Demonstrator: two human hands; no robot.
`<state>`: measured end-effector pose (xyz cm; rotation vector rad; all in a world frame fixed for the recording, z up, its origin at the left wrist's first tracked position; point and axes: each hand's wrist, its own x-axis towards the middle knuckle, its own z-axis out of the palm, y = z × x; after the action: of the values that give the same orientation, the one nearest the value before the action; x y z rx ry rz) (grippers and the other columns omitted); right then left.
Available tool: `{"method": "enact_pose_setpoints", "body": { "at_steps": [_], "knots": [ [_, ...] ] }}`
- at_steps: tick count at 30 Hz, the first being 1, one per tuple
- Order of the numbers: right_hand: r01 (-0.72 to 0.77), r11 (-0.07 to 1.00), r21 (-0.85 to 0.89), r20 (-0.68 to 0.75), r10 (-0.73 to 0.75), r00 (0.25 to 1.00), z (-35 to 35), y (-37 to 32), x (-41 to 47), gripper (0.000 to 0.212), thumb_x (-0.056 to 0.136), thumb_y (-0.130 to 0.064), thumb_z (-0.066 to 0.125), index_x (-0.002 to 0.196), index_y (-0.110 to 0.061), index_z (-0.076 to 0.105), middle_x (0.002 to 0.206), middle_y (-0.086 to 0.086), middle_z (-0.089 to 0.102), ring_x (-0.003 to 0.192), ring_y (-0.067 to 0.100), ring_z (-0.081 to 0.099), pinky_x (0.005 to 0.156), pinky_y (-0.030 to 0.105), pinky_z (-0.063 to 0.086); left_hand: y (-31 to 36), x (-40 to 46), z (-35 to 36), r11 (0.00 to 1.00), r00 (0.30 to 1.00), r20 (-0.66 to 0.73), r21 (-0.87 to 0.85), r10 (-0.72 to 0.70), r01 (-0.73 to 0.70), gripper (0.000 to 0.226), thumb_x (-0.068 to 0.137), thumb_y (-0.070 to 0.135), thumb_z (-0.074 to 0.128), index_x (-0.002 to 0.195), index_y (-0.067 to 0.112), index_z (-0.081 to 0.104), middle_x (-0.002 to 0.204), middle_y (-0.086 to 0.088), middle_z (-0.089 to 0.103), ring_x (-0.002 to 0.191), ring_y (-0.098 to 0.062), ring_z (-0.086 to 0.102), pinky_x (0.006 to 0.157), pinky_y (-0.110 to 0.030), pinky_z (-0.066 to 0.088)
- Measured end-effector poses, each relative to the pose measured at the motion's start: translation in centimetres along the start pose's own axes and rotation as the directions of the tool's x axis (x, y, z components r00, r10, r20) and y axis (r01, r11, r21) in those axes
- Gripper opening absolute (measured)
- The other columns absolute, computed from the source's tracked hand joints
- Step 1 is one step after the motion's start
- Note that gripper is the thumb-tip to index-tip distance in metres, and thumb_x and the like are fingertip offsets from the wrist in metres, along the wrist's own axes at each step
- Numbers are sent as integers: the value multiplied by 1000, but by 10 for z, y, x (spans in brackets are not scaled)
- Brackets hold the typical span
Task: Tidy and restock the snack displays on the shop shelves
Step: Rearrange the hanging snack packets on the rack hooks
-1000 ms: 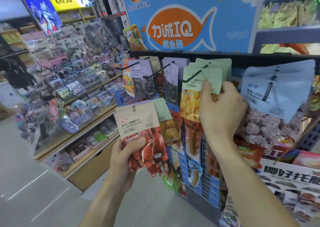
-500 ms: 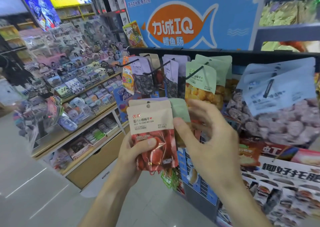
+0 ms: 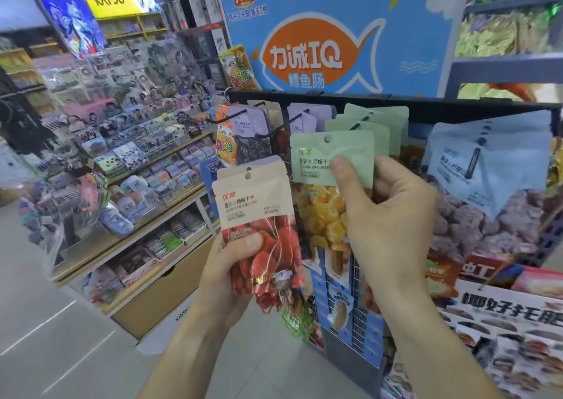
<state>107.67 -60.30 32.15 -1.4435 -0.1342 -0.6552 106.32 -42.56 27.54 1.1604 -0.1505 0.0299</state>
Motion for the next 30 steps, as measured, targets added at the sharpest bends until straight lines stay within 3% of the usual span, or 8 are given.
{"method": "enact_pose_setpoints", "body": {
  "at_steps": [2,7,13,17,21,23,27,30],
  "knots": [
    [12,999,-53,-33,-13,999,2,-1,3,8,94,-32,73,91,-26,77,83,-16,77,80,8,74,72,41,62,0,0,-1,1000,1000,-4,1,0,0,75,42,46,99,109,18,78,100,-10,76,84,-25,75,68,-36,61],
    [30,990,-140,-55,-38,998,6,-5,3,7,93,-33,73,93,-29,79,80,-25,74,72,3,73,64,36,61,0,-1,-3,1000,1000,-3,7,-11,11,83,47,46,98,119,14,72,101,-11,74,84,-25,75,67,-37,61],
    [0,980,-197,-105,-22,994,4,-1,4,23,92,-39,73,81,-19,78,70,-12,75,61,16,71,52,42,57,1,-4,-6,999,999,48,46,4,-7,69,46,49,97,106,23,80,98,-7,77,82,-22,76,68,-34,61],
    [-18,960,-279,-145,-23,989,3,10,14,44,91,-46,70,79,-4,72,66,6,72,60,31,67,50,45,53,1,-1,-5,998,1000,26,58,-8,6,72,47,48,97,110,20,77,101,-9,76,86,-26,75,69,-37,61],
    [-26,921,-388,-202,-57,978,3,22,27,49,92,-56,63,74,-11,71,61,1,69,55,24,65,53,43,54,-2,7,-3,995,998,-62,97,-4,10,88,50,46,97,122,6,67,108,-16,75,90,-31,75,73,-40,60],
    [-27,869,-494,-232,-102,967,3,28,33,58,93,-62,58,66,-11,63,55,3,63,50,26,57,52,43,50,-5,11,-3,996,996,-86,86,-18,25,96,50,40,98,130,2,60,112,-16,75,93,-31,76,74,-37,61],
    [4,749,-662,-235,-212,949,-1,32,32,62,95,-63,54,62,-11,50,46,0,43,43,20,35,48,36,31,-13,14,-7,997,995,-95,58,-37,43,81,62,24,85,134,0,57,118,-19,74,97,-32,75,75,-38,61],
    [55,689,-723,-195,-279,940,-9,33,16,49,97,-63,53,87,-19,73,60,0,67,53,21,61,57,37,50,-17,16,-9,995,997,-65,88,-46,51,78,63,24,85,134,4,58,121,-18,73,102,-34,74,79,-42,62]
  ]
}}
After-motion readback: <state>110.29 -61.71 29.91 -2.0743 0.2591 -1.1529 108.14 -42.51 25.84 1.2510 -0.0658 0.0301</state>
